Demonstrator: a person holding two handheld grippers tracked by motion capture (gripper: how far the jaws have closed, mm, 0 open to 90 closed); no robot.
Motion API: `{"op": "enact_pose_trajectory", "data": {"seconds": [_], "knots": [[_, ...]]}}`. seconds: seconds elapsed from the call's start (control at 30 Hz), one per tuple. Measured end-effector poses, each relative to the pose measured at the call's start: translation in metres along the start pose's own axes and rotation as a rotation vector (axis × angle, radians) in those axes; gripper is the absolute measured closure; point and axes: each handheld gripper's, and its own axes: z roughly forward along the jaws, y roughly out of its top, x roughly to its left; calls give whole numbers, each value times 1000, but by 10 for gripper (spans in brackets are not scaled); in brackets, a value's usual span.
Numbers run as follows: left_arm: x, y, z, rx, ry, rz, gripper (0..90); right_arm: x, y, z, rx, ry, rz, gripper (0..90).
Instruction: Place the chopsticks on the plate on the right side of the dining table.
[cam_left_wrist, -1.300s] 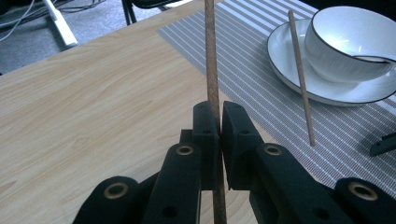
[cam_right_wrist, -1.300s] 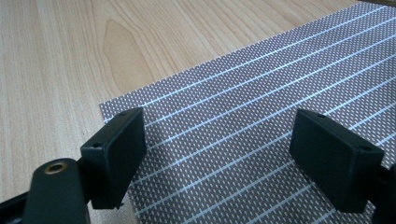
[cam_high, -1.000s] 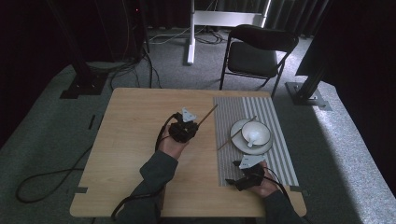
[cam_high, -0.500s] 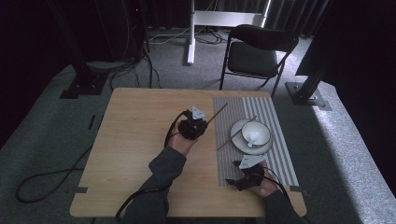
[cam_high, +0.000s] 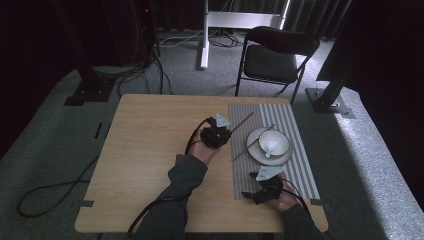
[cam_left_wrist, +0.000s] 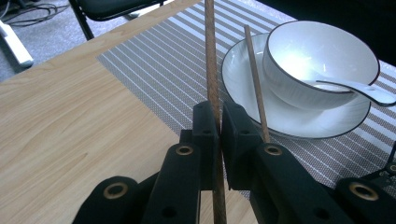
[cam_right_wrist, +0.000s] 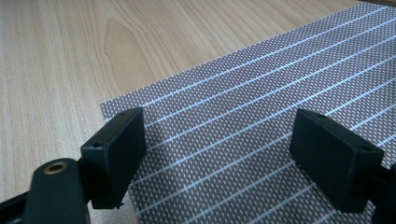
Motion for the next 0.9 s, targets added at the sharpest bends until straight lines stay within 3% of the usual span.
{"op": "enact_pose_trajectory", "data": {"seconds": [0.73, 0.9], "knots": [[-3, 11, 30, 11, -40, 9, 849, 0, 0, 0, -1, 0, -1, 177], [-4, 13, 40, 14, -47, -6, 849, 0, 0, 0, -2, 1, -1, 177]]}}
